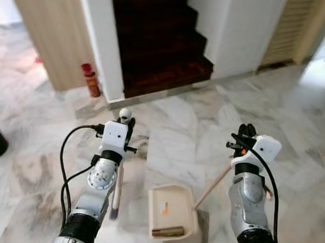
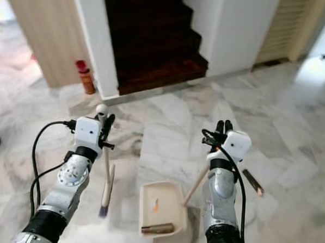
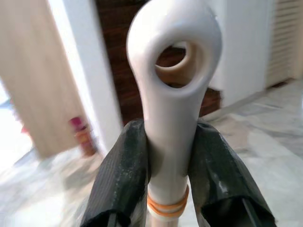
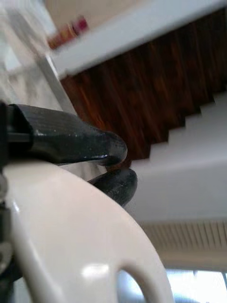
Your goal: Sweep floor
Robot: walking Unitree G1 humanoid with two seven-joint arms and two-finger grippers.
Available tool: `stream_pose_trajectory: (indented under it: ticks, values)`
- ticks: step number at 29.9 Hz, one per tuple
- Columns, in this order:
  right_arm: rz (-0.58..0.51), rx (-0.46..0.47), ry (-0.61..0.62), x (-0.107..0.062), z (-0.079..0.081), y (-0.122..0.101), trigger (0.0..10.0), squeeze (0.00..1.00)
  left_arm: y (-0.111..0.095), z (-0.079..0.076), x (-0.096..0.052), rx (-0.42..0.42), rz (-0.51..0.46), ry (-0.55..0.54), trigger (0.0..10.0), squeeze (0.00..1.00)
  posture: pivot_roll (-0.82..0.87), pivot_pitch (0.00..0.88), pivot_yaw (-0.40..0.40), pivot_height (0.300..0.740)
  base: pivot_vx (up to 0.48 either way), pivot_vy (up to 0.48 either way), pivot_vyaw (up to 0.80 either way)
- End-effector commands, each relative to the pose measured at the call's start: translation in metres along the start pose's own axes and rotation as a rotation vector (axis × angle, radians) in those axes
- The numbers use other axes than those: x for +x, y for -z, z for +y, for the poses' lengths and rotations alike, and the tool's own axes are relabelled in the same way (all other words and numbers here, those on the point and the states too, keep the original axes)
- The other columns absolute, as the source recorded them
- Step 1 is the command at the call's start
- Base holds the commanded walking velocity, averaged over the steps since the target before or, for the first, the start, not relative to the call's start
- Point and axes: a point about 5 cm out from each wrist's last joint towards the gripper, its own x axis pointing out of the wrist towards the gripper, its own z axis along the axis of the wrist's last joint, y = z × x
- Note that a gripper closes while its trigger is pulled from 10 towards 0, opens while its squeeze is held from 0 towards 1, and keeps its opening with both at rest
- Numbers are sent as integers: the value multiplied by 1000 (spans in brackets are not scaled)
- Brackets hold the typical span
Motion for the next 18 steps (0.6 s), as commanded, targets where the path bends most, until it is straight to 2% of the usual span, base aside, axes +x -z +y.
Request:
stream_pose_trajectory:
  ticks: [1, 12, 18]
  values:
    - [-54, 9, 1, 5, -2, -13, 10000, 0, -13, -2, 5, 12, -67, 6, 10000, 0, 0, 0, -9, 740, 0, 0, 800]
    - [-43, 16, 0, 4, -2, -12, 10000, 0, -12, -4, 2, 8, -57, 3, 10000, 0, 9, 0, -17, 740, 0, 0, 800]
    - [-9, 55, 3, 5, 0, -8, 10000, 0, -14, -2, 1, 17, -67, 5, 10000, 0, 14, 0, -12, 740, 0, 0, 79]
